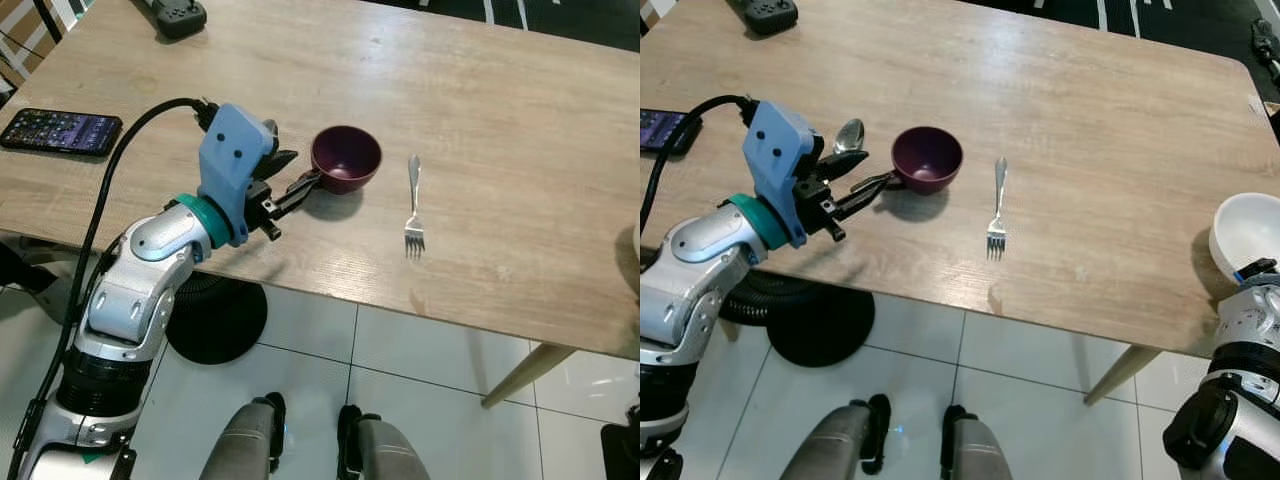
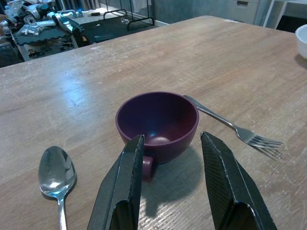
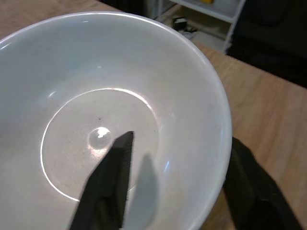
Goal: Setting the table
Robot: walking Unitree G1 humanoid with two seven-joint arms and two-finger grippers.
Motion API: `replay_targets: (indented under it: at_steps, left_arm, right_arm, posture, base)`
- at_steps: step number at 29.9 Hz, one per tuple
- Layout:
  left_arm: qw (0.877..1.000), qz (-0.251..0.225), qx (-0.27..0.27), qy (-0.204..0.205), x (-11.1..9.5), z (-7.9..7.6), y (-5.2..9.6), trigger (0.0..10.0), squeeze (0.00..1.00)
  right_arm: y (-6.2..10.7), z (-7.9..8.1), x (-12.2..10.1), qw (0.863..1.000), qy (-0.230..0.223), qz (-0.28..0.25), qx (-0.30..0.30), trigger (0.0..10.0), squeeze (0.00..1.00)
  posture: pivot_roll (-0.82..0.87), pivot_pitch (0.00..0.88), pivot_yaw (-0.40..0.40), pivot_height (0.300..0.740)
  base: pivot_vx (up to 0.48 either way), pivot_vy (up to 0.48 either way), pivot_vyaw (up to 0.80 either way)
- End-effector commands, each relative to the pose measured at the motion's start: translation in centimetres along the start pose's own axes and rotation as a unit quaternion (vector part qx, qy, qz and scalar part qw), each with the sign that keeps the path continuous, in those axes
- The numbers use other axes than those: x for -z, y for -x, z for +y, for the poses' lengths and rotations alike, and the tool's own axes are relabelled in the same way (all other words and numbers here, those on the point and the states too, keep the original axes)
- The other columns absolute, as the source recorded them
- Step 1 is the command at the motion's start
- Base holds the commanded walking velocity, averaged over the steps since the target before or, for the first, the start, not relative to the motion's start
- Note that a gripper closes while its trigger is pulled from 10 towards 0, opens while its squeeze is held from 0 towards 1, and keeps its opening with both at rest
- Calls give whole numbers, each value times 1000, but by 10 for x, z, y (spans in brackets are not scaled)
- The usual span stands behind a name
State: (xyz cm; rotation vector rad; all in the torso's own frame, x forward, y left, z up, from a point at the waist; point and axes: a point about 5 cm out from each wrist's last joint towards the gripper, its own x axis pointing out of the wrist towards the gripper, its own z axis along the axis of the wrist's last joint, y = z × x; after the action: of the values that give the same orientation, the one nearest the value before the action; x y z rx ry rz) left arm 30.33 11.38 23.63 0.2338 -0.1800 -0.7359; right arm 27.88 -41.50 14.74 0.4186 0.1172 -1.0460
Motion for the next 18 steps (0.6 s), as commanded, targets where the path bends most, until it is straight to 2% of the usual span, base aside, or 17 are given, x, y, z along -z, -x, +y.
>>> replay_targets:
  at_steps: [1,17,18]
  left_arm:
    - [1000,0,5,2,0,-4,2,10000,0]
    - [1000,-1,5,4,1,-5,0,10000,0]
    - [1000,-1,5,3,1,-5,0,10000,0]
  right_arm:
    - [-1,-6,3,1000,-5,14,1,0,0]
    - [-1,4,-2,998,-23,10,-53,0,0]
    - [2,12,-5,996,-29,7,-79,0,0]
  posture:
    - [161,147,11,740]
    - [153,147,10,740]
    - [153,147,10,740]
  base:
    - [0,0,0]
    - [0,0,0]
    - [0,0,0]
